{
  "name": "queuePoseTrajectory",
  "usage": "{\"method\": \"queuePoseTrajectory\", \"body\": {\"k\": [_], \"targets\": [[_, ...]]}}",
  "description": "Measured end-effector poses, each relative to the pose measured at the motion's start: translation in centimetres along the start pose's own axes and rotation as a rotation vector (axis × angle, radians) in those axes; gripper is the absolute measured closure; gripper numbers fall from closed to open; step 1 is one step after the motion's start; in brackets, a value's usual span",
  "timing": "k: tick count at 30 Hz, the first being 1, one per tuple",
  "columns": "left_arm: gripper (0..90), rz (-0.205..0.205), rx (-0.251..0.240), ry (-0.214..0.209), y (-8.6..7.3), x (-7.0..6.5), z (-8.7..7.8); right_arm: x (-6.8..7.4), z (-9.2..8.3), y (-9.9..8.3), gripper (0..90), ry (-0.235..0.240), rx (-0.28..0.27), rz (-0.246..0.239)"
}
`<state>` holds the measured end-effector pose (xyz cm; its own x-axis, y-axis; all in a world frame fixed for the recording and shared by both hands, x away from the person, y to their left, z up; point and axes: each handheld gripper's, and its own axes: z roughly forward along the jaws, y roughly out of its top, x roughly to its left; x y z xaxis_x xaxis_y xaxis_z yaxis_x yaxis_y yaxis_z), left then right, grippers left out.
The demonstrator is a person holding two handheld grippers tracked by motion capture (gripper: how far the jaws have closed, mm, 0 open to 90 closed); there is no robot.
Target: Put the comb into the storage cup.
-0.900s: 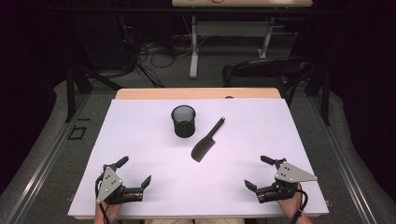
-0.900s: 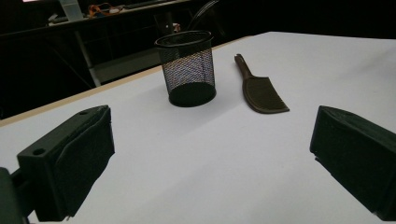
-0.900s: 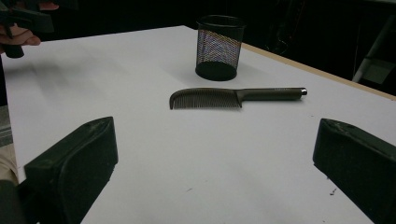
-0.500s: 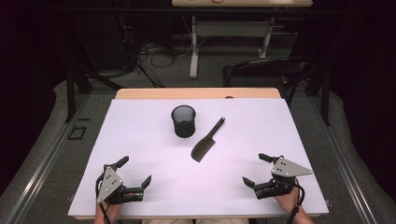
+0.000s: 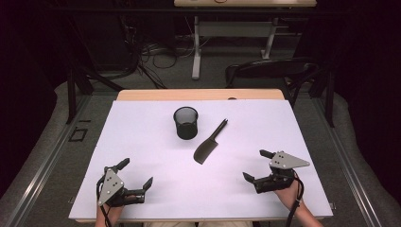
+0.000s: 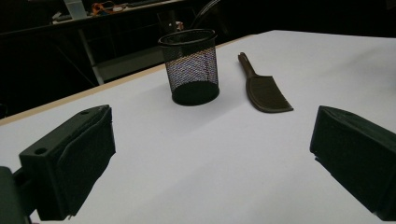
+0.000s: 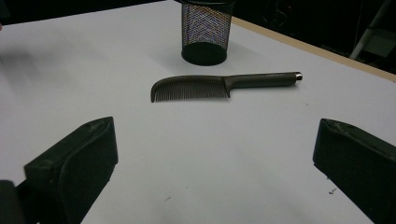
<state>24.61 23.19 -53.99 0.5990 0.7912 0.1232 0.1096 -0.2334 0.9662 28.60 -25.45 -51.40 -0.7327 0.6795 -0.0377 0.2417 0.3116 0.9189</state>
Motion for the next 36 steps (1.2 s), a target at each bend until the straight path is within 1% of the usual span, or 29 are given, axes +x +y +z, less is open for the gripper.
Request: {"method": "queuePoseTrajectory", "body": {"k": [7,9,13,15,19,21,22,23,25,27,36], "targets": [[0.1,0.004,0.000,0.003,0.0,0.0,0.0,-1.3,1.7,0.9,0.0,0.015,0.023,0.008],[0.1,0.004,-0.001,0.002,0.0,0.0,0.0,-1.4,1.8,1.0,0.0,0.015,0.027,0.008],[0.1,0.005,-0.001,0.003,0.1,0.0,0.0,-2.0,2.8,1.5,0.0,0.021,0.037,0.010],[0.1,0.003,-0.003,0.004,0.1,0.0,-0.1,-2.1,2.9,1.6,0.0,0.023,0.043,0.010],[0.1,0.004,-0.004,0.006,0.1,0.1,-0.1,-2.6,3.9,2.1,0.0,0.029,0.049,0.010],[0.1,0.005,-0.005,0.007,0.1,0.1,-0.1,-2.7,4.0,2.2,0.0,0.029,0.050,0.009],[0.1,0.005,-0.005,0.007,0.1,0.1,-0.1,-2.8,4.2,2.3,0.0,0.027,0.059,0.010],[0.1,0.006,-0.005,0.006,0.1,0.1,-0.1,-3.0,4.6,2.4,0.0,0.031,0.060,0.007],[0.1,0.006,-0.006,0.007,0.1,0.1,-0.1,-3.1,4.7,2.4,0.0,0.032,0.062,0.007],[0.1,0.006,-0.007,0.007,0.1,0.1,-0.1,-3.5,5.3,2.6,0.0,0.032,0.067,0.009],[0.1,0.007,-0.008,0.008,0.1,0.1,-0.1,-4.2,6.6,3.2,0.0,0.032,0.075,0.011]]}}
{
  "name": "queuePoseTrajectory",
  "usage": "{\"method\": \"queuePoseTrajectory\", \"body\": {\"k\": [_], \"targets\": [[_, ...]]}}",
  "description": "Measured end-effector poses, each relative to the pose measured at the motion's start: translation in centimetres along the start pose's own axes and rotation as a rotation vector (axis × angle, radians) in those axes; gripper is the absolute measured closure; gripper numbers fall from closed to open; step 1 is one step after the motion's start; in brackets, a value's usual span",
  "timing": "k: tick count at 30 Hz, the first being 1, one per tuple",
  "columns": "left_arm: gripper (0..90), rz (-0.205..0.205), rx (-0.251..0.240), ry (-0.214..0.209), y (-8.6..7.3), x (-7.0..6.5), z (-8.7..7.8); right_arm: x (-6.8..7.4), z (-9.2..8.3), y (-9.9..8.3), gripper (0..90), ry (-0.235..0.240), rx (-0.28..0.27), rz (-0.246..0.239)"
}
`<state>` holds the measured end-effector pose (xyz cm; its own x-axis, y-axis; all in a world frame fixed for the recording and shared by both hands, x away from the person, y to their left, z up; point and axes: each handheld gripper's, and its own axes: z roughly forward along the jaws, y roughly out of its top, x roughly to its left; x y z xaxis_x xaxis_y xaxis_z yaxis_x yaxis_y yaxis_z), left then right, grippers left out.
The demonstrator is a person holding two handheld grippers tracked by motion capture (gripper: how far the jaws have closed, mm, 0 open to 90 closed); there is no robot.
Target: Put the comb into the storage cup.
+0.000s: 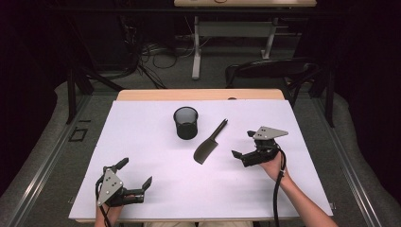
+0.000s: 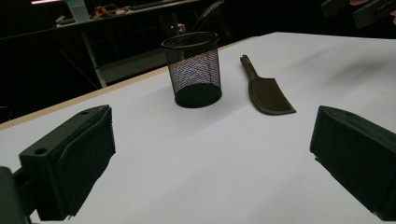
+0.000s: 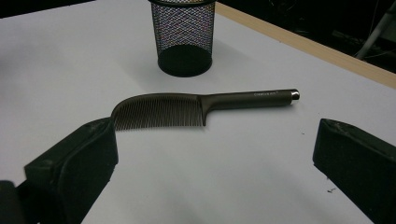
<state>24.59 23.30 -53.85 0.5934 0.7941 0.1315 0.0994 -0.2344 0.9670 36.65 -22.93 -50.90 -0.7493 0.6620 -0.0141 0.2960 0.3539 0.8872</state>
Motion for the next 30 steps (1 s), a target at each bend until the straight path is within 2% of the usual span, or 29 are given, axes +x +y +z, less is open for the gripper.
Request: {"method": "queuePoseTrajectory", "body": {"k": [15,30], "targets": [[0.1,0.001,0.000,-0.001,0.0,0.0,0.0,-1.5,2.3,1.3,0.0,-0.005,0.003,-0.003],[0.1,0.001,-0.001,-0.001,0.0,0.0,0.0,-3.0,4.2,1.9,0.0,-0.002,0.020,0.019]]}}
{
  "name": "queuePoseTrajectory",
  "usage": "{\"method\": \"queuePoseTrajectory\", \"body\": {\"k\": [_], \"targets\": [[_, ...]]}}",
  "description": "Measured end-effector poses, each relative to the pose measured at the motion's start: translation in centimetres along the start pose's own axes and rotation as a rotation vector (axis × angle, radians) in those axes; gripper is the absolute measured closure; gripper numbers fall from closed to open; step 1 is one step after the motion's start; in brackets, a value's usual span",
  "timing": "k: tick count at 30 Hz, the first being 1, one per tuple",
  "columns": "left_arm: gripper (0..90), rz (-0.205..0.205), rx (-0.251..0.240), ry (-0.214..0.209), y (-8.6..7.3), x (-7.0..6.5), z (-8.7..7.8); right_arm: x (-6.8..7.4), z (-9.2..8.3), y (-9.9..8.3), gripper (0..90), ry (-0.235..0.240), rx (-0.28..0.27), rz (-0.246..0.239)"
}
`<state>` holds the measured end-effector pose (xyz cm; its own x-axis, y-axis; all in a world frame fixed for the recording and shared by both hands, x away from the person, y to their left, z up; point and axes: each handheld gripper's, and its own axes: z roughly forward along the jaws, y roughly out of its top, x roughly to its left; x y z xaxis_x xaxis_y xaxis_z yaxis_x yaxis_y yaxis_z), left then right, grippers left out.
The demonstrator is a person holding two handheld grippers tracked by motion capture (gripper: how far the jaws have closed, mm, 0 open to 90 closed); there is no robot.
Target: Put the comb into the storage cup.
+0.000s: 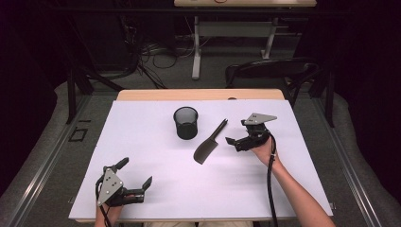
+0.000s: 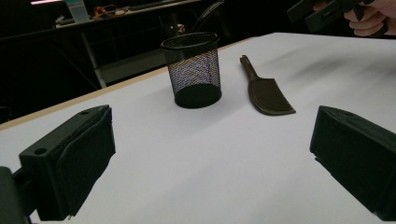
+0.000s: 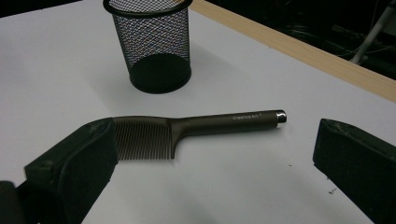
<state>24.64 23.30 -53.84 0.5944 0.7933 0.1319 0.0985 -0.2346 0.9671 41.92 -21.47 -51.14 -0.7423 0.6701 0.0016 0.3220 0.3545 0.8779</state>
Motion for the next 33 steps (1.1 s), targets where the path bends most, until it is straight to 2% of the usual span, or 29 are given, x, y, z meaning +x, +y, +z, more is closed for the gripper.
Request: {"method": "queuePoseTrajectory", "body": {"k": [12,16,18,21,24,25,26,27,28,29,32,33], "targets": [[0.1,0.001,0.000,-0.001,0.0,0.0,0.0,-0.7,1.3,1.0,2.7,-0.011,0.013,-0.009],[0.1,0.000,-0.002,-0.002,0.0,0.0,0.0,-1.0,1.8,1.4,7.0,-0.019,0.012,-0.014],[0.1,0.000,-0.001,-0.001,0.0,0.0,0.0,-1.1,2.0,1.5,14.0,-0.014,0.016,-0.014],[0.1,-0.001,-0.001,-0.002,0.0,0.0,0.0,-1.3,2.5,1.7,17.3,-0.022,0.018,-0.011],[0.1,0.000,-0.001,-0.003,0.0,0.0,0.0,-1.6,2.9,1.9,24.8,-0.033,0.017,-0.005],[0.1,0.000,-0.002,-0.002,0.0,0.0,0.0,-1.7,3.1,2.0,31.2,-0.041,0.015,-0.003],[0.1,0.000,-0.002,-0.002,0.0,0.0,0.0,-1.7,3.1,2.0,31.2,-0.041,0.015,-0.003],[0.1,0.000,-0.002,-0.003,0.0,0.0,0.0,-1.8,3.4,2.1,40.8,-0.052,0.020,0.003],[0.1,0.000,-0.002,-0.004,0.0,0.0,0.0,-1.8,3.4,2.1,40.8,-0.052,0.020,0.003],[0.1,0.001,-0.001,-0.004,0.0,0.0,0.0,-1.9,3.4,2.1,45.0,-0.052,0.023,0.004],[0.1,0.002,-0.001,-0.004,0.0,0.0,0.1,-2.3,3.9,2.1,60.4,-0.061,0.026,0.010],[0.1,0.002,0.000,-0.005,0.0,0.0,0.1,-2.5,4.3,2.2,68.5,-0.065,0.033,0.012]]}}
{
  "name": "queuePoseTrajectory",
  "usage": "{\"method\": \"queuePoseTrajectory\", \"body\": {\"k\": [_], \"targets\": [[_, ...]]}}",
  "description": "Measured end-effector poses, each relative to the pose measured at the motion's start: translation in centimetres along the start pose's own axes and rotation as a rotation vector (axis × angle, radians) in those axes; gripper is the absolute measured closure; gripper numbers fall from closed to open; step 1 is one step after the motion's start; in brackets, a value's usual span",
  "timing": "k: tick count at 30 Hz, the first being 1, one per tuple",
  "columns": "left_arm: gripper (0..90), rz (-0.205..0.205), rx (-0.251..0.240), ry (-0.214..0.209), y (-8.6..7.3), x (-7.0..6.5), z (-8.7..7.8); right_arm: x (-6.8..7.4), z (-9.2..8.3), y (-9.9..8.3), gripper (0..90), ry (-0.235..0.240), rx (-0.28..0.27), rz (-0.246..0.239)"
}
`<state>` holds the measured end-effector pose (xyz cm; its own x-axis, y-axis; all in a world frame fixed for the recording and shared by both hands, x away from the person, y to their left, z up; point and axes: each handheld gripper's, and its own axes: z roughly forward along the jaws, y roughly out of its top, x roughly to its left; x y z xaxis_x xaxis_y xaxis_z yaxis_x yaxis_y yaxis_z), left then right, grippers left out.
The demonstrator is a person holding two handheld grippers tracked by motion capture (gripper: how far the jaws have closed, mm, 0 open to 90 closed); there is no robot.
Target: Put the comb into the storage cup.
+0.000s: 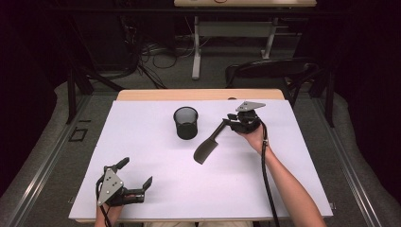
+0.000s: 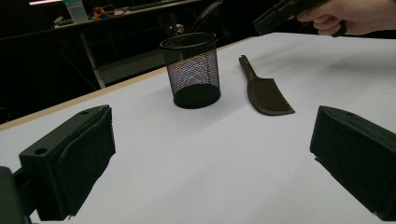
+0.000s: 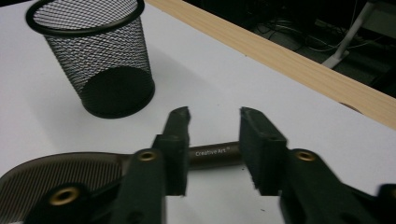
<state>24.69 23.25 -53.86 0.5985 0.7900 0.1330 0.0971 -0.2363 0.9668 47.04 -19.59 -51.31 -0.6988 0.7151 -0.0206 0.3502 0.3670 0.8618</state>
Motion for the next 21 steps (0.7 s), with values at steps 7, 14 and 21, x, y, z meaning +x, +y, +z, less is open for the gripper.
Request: {"method": "queuePoseTrajectory", "body": {"k": [7,14,21], "targets": [[0.1,-0.001,0.000,0.001,0.0,0.0,0.0,-0.3,1.3,0.1,86.3,-0.028,0.017,-0.009],[0.1,-0.001,-0.001,0.001,0.0,0.1,0.0,-0.5,2.8,0.3,90.0,-0.063,0.050,-0.040],[0.1,-0.001,0.000,-0.002,0.0,0.1,0.0,-0.9,4.4,0.5,90.0,-0.091,0.100,-0.055]]}}
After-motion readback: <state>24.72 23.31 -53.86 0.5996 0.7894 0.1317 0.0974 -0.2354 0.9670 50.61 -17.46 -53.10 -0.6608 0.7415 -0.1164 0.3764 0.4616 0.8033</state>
